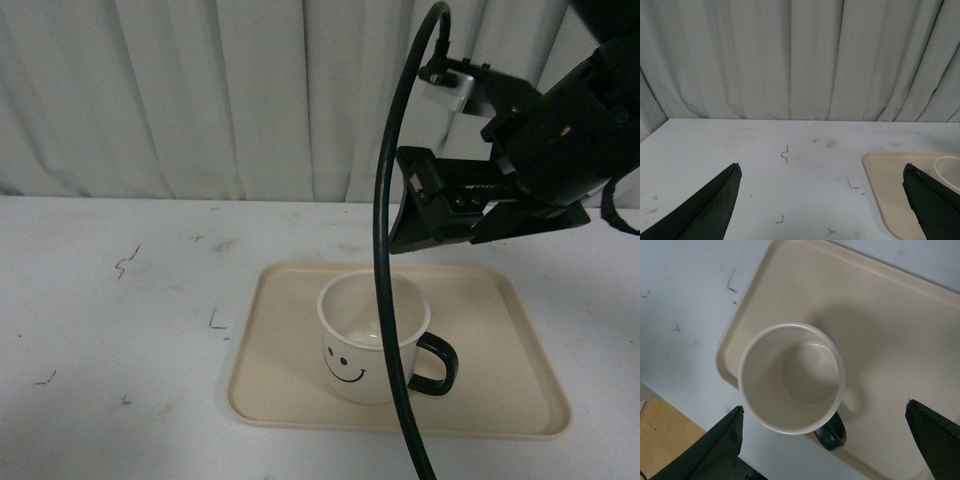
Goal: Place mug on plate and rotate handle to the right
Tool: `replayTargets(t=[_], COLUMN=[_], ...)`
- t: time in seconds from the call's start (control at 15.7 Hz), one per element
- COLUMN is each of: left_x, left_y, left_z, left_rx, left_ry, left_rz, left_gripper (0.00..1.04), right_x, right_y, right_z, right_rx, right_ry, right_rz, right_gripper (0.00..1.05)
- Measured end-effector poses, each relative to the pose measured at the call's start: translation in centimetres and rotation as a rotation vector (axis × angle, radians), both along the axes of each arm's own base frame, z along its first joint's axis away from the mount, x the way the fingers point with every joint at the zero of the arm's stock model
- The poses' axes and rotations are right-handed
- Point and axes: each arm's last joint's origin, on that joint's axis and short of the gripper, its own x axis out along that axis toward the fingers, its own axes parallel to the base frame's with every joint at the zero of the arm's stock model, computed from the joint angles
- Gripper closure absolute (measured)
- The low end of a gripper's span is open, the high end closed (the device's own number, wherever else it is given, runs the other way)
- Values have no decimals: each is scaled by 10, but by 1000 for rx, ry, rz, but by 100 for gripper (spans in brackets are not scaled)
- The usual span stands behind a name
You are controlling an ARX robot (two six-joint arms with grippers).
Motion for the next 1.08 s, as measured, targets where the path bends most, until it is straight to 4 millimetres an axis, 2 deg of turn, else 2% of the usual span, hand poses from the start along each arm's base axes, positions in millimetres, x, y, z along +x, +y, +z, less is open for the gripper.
replayTargets(t=[0.19, 0.38, 0.44, 0.64, 0.7, 0.89, 0.95, 1.08], left_x=[0, 0, 0, 0, 0, 0, 0, 0], left_y=[0, 0, 0, 0, 0, 0, 0, 0], left_z=[0, 0, 0, 0, 0, 0, 0, 0], left_rx=[0, 0, 0, 0, 0, 0, 0, 0], left_ry=[0, 0, 0, 0, 0, 0, 0, -1], left_rz=[0, 0, 0, 0, 0, 0, 0, 0], left_gripper=[7, 7, 7, 7, 7, 7, 7, 7], right_x=[15, 18, 20, 22, 22, 27, 31, 35], right_y=[12, 19, 22, 27, 26, 26, 23, 20], right_z=[-33, -46, -49, -59, -61, -57, -53, -43], right_rx=[-49, -75, -85, -115, -119, -140, -145, -142], right_ry=[118, 182, 198, 244, 250, 251, 242, 220], right_rz=[-46, -54, -59, -76, -79, -67, -34, 56], right_gripper=[6, 10, 18, 55, 64, 87, 99, 102])
